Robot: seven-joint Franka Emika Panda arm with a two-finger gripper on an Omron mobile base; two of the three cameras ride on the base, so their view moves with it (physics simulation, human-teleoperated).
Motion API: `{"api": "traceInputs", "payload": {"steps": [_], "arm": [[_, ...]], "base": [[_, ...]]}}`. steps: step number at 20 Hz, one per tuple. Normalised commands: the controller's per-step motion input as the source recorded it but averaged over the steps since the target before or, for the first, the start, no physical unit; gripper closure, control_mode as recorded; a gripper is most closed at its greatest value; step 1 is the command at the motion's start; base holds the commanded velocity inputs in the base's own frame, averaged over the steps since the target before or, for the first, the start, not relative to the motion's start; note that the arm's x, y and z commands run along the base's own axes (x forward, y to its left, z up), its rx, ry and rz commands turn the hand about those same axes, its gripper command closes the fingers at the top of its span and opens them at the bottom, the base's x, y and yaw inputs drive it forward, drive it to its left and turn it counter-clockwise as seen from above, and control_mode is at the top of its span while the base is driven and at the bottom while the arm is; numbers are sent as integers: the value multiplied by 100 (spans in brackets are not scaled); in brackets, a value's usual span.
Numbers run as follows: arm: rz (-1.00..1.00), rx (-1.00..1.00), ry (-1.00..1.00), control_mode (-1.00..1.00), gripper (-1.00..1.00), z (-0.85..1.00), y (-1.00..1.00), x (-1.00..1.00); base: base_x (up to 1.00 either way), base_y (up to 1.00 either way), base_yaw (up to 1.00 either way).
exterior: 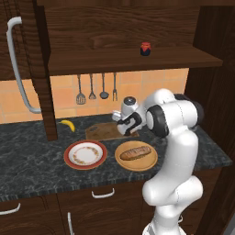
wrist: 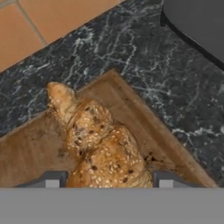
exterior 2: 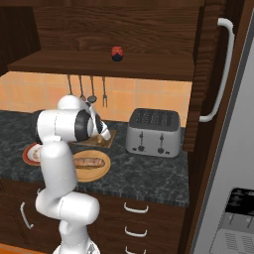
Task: From the different types of pastries on the counter, select a croissant and place it on the cutting board. Then retrieve a jar of jam from the cabinet and place it alongside the croissant on the cutting board.
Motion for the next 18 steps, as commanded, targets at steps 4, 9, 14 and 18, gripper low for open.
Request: {"api": "traceInputs", "payload": {"steps": [4,9,14,18], "arm": [[-7,0,0,-100,100,-19,0,49],[-8,0,0,-100,100,-30,0,57],[-5,3,0,-100,100,-47,-20,15],[-7,4,0,-100,-100,-39,-15,0]], "base": [[0,0,0],[0,0,0],[0,0,0],[0,0,0]]}}
